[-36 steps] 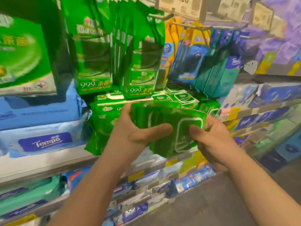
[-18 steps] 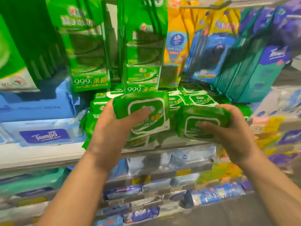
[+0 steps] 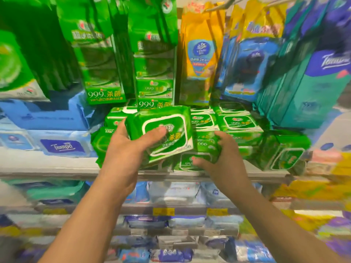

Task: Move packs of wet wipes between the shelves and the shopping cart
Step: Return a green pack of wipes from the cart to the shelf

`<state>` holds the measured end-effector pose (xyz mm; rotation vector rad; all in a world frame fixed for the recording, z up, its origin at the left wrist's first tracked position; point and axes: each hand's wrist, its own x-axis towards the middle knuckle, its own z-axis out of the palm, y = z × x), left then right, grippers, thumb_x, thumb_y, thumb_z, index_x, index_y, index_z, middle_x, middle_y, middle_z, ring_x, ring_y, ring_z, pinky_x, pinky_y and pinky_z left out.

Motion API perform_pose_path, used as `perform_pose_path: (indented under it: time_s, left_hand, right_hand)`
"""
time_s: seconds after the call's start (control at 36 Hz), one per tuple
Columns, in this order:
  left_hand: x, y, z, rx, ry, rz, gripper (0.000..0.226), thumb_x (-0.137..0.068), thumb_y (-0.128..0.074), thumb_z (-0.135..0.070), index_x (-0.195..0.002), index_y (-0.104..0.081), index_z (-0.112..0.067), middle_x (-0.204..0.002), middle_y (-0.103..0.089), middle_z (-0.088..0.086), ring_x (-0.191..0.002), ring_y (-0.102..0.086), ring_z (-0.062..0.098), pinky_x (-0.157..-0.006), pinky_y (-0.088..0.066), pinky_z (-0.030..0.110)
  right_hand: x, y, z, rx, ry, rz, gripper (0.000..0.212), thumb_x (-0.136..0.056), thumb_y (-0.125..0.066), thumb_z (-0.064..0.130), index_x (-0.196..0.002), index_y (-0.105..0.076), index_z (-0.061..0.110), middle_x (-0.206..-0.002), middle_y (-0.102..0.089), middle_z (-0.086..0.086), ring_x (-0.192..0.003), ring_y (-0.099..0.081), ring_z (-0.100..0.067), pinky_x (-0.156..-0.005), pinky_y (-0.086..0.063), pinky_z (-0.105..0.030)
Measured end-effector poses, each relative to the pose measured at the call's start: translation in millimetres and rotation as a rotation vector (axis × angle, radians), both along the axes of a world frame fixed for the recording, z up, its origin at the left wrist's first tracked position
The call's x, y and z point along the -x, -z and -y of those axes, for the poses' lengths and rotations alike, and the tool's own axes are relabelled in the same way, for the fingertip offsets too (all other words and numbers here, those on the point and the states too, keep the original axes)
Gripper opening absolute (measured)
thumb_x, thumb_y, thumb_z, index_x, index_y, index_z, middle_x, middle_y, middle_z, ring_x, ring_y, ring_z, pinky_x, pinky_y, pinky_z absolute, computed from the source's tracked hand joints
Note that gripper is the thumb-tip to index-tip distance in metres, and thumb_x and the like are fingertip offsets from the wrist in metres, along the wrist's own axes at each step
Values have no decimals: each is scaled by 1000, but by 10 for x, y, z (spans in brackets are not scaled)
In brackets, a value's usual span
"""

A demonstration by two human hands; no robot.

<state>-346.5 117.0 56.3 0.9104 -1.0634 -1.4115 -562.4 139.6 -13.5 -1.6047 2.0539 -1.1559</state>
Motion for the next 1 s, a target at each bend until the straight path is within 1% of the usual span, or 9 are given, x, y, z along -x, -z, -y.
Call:
perform_pose_path:
  time_s: [0.14,0.22,0.33,0.44,0.58,0.69,0.81,0.89,1.0]
  left_hand:
    - [117,-36,-27,21,24,-9,60,-57,-83,-20,-113,-64,-18,-103,-80,4,-94,-78,23,-91,-58,46]
    - [152,-36,-12,39,60,15,67,-57,-88,-19,-119,-63,-15,-106,-79,5,-97,-77,24,-96,-57,48]
    - [251,-78,-13,37,96,24,114,-46,-103,-33,-144,-50,-11,-120,-76,5,-106,-75,24,-105,-51,54]
    - [414,-85,-22,76,171,71,82,-52,-91,-26,-128,-61,-12,-105,-80,1,-95,-77,18,-86,-59,36]
    - [578,-75,3,158,284,145,82,-55,-97,-21,-129,-60,-18,-108,-79,1,-101,-76,21,-89,-58,36]
    - [686,-42,43,269,344,219,61,-59,-95,-18,-113,-66,-28,-101,-79,-1,-93,-75,16,-82,-59,31]
    - [758,-20,77,393,363,410,61,-61,-90,-40,-116,-64,-37,-102,-77,-11,-94,-72,6,-82,-54,26]
    - [808,-38,90,562,238,748,62,-79,-81,-51,-134,-55,-40,-110,-66,-26,-100,-60,-11,-85,-45,9]
    - [823,20,163,711,109,1003,62,-95,-60,-55,-149,-46,-29,-141,-59,-9,-130,-51,10,-108,-41,30]
  right_hand:
    - [73,-51,-23,-105,-22,18,97,-68,-88,51,-145,-34,26,-139,-46,5,-121,-51,-13,-93,-46,-28]
    - [163,-154,-73,-44,-8,-17,69,-81,-78,48,-136,-45,23,-116,-53,8,-93,-61,-2,-72,-45,-15]
    - [251,-369,-192,343,64,-17,38,-93,-55,50,-121,-56,24,-102,-61,7,-98,-60,-11,-84,-53,-37]
    - [281,-794,-313,471,-134,-87,52,-88,-58,56,-133,-50,30,-124,-57,6,-118,-54,-3,-101,-43,-23]
    - [394,-1243,-328,204,-360,-487,90,-71,-57,82,-148,-42,37,-143,-48,17,-133,-40,4,-112,-31,-18]
    - [486,-1417,-322,28,-399,-591,86,-61,-60,80,-139,-51,46,-121,-53,29,-110,-40,18,-92,-26,4]
    - [592,-1433,-355,-36,-433,-610,84,-61,-66,76,-138,-53,44,-108,-51,31,-101,-43,20,-87,-26,6]
    - [697,-1397,-405,-99,-326,-657,88,-63,-59,80,-138,-55,34,-118,-53,19,-107,-46,6,-90,-33,-8]
    - [811,-1278,-475,-234,-177,-771,72,-71,-61,76,-127,-57,32,-109,-50,13,-106,-52,-12,-92,-43,-29]
